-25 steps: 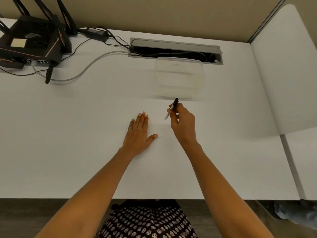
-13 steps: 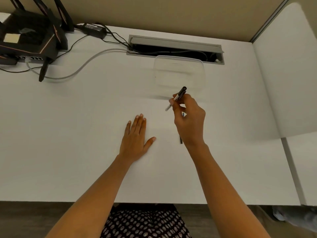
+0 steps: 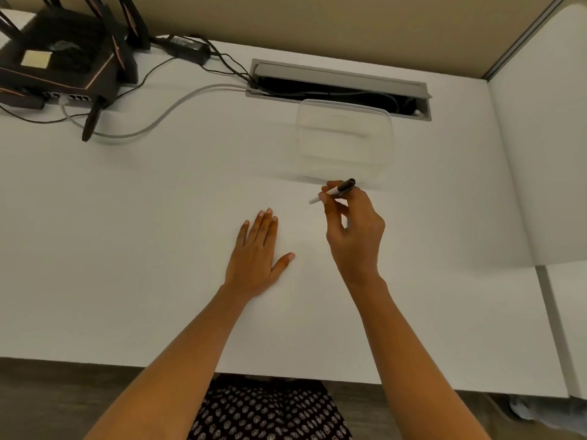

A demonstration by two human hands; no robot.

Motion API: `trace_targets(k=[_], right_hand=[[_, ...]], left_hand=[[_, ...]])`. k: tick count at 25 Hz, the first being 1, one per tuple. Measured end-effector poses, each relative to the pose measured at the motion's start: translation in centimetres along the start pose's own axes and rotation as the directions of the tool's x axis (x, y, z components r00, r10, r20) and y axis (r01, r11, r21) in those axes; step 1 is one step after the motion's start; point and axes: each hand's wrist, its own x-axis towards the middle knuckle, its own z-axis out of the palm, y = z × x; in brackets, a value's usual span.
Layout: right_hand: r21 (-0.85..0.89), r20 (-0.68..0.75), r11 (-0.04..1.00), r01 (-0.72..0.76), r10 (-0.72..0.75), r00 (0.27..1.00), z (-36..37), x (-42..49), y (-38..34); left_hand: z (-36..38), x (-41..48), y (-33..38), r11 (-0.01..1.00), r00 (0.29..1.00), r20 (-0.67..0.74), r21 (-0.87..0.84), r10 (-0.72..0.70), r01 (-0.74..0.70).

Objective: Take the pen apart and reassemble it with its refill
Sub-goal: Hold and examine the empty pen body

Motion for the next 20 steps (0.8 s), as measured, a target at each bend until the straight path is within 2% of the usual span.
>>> trace_targets(k=[2,3,4,7,9,11,13,14,16,17,18,20], right_hand=[[-0.139,0.236,0.984,-0.110,0.141,0.961,0.5,-1.5,0.8],[-0.198,0.305,0.970,-0.141,0.198,0.932,0.3,-2.2,1.1],[-0.180,0.276,0.973,-0.145,0.192,0.942,0.2,-2.3,1.1],[-0.033,0.021,0.990,-0.140,0.141,0.990,-0.5,-0.4,0.0],[0.073,-0.048,0.991,-0.111,0.115,0.992,-1.7,1.4,-1.4],[0.145,-0.157,0.989,0.004,0.019,0.987,-3.2,3.0,-2.6],[0.094,-0.231,0.985,0.143,-0.118,0.966,-3.4,3.0,-2.5],[0.043,-0.194,0.991,0.126,-0.115,0.974,-2.7,2.0,-1.9],[-0.109,0.011,0.994,-0.017,0.018,1.000,-0.9,-1.6,-0.4],[-0.138,0.069,0.990,-0.028,0.038,0.997,0.0,-2.1,0.3],[-0.132,0.086,0.990,-0.051,0.063,0.994,0.7,-2.0,1.2],[-0.099,0.080,0.989,-0.112,0.120,0.990,0.6,-2.1,2.0]], left_hand=[[-0.1,0.2,-0.1,1.000,1.000,0.005,-0.018,-0.001,0.001],[0.1,-0.1,0.0,1.000,1.000,0.014,-0.015,0.002,-0.002],[0.3,-0.2,0.0,1.000,1.000,-0.007,0.009,0.008,-0.008],[0.0,0.0,0.0,1.000,1.000,0.014,-0.005,0.006,-0.006],[0.3,-0.1,0.0,1.000,1.000,-0.019,0.011,0.005,-0.005],[0.1,0.1,-0.1,1.000,1.000,0.016,-0.002,-0.002,0.002],[0.1,0.0,0.0,1.000,1.000,-0.006,0.003,0.001,-0.001],[0.2,0.2,-0.1,1.000,1.000,-0.019,-0.003,0.004,-0.004],[0.2,-0.1,0.0,1.000,1.000,0.023,-0.015,0.017,-0.016],[0.3,0.2,-0.1,1.000,0.999,-0.034,0.006,0.021,-0.021],[0.3,0.4,-0.1,1.000,0.999,-0.054,0.009,0.006,-0.005],[0.1,0.0,0.1,1.000,1.000,-0.005,-0.018,0.022,-0.022]])
